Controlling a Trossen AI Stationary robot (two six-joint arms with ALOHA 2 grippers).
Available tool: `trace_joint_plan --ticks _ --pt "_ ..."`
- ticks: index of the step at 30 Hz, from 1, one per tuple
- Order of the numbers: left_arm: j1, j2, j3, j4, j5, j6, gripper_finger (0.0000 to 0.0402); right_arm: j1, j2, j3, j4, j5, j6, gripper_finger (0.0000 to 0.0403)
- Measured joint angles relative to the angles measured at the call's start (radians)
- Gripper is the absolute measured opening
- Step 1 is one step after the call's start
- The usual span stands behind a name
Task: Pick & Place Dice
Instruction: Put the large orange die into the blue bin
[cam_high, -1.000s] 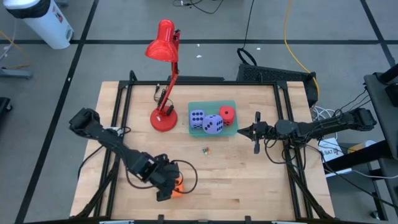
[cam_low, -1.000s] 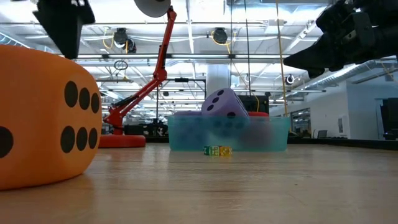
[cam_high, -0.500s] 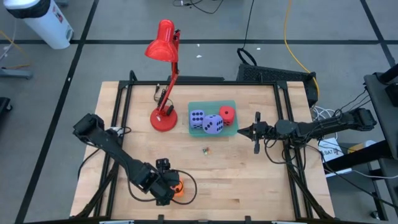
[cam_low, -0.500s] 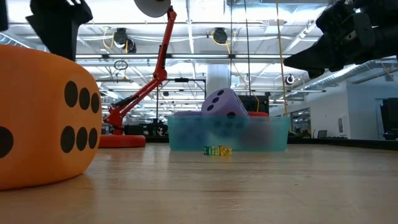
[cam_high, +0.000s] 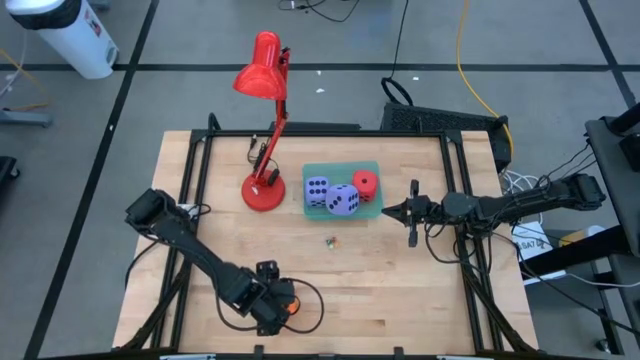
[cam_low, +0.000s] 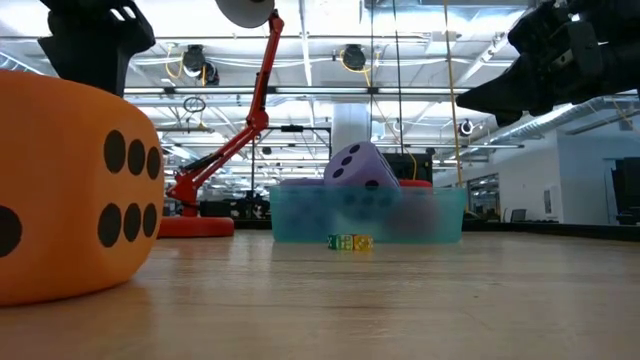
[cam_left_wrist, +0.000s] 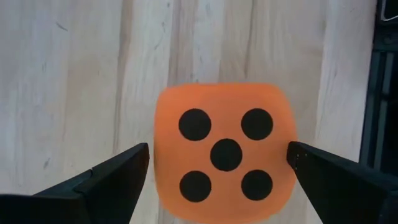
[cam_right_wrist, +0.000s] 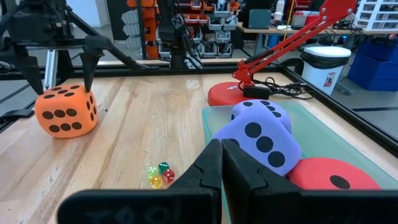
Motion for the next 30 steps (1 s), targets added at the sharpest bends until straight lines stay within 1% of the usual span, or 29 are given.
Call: trace_joint_plan --ticks 7,12,14,19,30 --pt "0.035 0.0 -0.005 -0.015 0.056 0.002 0.0399 0.0 0.0 0.0 0.0 0.0 0.0 0.0" --pt "0.035 0.0 -0.01 -0.01 0.06 0.025 0.04 0.0 0.0 0.0 -0.005 0.0 0.0 0.0" --pt "0.028 0.001 -0.011 0.01 0.064 0.054 0.04 0.0 0.0 0.0 -0.005 0.0 0.0 0.0" --pt "0.033 0.004 -0.014 0.085 0.129 0.066 0.04 0.0 0.0 0.0 -0.004 0.0 0.001 0.0" --pt "0.052 0.004 -0.011 0.079 0.178 0.054 0.04 0.0 0.0 0.0 -0.003 0.0 0.001 0.0"
